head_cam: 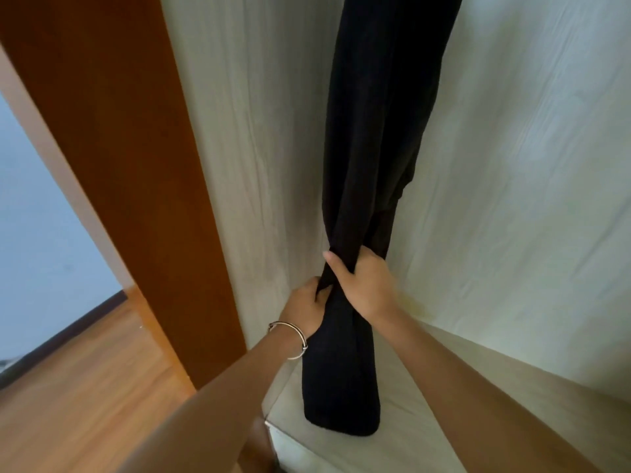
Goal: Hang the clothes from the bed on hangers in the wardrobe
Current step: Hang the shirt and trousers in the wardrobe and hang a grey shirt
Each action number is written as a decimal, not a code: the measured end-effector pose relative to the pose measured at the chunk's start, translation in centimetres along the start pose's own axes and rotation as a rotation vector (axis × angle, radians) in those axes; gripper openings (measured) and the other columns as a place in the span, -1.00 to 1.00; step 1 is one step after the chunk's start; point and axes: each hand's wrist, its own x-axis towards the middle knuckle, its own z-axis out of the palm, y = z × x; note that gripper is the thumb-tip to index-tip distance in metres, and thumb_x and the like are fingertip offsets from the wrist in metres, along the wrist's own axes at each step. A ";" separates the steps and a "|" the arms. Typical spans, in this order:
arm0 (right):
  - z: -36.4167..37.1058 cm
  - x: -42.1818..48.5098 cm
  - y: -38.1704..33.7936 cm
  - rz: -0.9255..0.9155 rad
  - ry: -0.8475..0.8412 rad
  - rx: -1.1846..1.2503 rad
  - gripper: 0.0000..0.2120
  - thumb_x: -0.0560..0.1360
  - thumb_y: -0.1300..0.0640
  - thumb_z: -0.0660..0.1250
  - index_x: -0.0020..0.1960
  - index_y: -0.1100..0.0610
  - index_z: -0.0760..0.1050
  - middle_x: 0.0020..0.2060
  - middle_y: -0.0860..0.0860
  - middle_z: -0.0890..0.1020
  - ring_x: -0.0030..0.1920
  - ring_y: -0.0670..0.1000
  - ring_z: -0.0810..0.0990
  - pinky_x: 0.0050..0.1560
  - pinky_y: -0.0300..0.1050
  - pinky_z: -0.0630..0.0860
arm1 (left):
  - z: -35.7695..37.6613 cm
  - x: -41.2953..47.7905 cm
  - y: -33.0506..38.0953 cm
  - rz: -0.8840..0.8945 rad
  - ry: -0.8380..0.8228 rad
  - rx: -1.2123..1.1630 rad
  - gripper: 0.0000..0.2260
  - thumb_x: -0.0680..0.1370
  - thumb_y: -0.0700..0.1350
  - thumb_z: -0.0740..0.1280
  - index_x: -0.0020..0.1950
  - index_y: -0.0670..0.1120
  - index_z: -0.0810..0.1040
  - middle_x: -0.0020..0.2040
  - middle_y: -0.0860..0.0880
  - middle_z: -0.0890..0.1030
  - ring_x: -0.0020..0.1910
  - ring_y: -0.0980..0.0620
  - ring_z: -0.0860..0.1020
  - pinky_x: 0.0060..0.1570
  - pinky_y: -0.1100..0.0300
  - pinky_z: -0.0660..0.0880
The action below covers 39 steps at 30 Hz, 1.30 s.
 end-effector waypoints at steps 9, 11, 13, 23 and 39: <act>3.6 -5.2 6.8 0.248 -0.363 -0.016 -0.53 0.43 -0.15 0.33 0.18 0.15 0.51 0.01 0.07 0.66 0.07 0.09 0.61 0.05 -0.06 0.54 | 0.7 -3.9 -5.0 -0.201 -0.160 0.159 -0.70 0.61 -0.11 0.09 0.33 -0.12 0.37 0.28 -0.15 0.50 0.25 -0.11 0.47 0.13 0.20 0.36; 4.5 -7.4 8.7 0.346 -0.424 -0.032 -0.56 0.43 -0.08 0.37 0.18 0.18 0.51 0.05 0.09 0.64 0.10 0.11 0.59 0.00 -0.13 0.50 | 0.7 -6.4 -6.7 -0.243 -0.164 0.170 -0.66 0.61 -0.12 0.10 0.39 -0.11 0.32 0.35 -0.12 0.44 0.32 -0.07 0.42 0.23 0.21 0.34; 5.5 -9.7 10.6 0.481 -0.482 -0.037 -0.56 0.41 -0.01 0.40 0.17 0.23 0.48 0.09 0.13 0.60 0.11 0.16 0.58 -0.03 -0.13 0.46 | 1.0 -9.6 -9.6 -0.292 -0.214 0.176 -0.62 0.61 -0.09 0.12 0.43 -0.08 0.26 0.40 -0.07 0.39 0.37 -0.02 0.38 0.31 0.23 0.28; 10.3 -22.9 12.7 0.740 -1.066 -0.205 -0.91 0.50 0.09 0.25 -0.11 0.11 0.43 -0.19 0.09 0.48 -0.19 0.03 0.49 -0.18 -0.21 0.32 | -0.6 -32.7 -26.2 -0.869 -0.211 -0.003 -0.77 0.56 -0.11 0.21 -0.19 0.23 0.40 0.09 -0.06 0.64 0.09 -0.03 0.58 0.05 0.19 0.44; 30.6 -24.1 -3.3 0.261 -1.498 -0.357 -0.87 0.55 0.11 0.19 -0.08 0.04 0.51 -0.18 -0.04 0.55 -0.13 -0.03 0.51 -0.19 -0.21 0.40 | -9.7 -46.6 -36.4 -1.478 0.615 -0.769 -0.89 0.54 -0.25 0.24 -0.15 -0.23 0.51 -0.25 -0.12 0.55 -0.14 -0.08 0.48 -0.14 0.07 0.45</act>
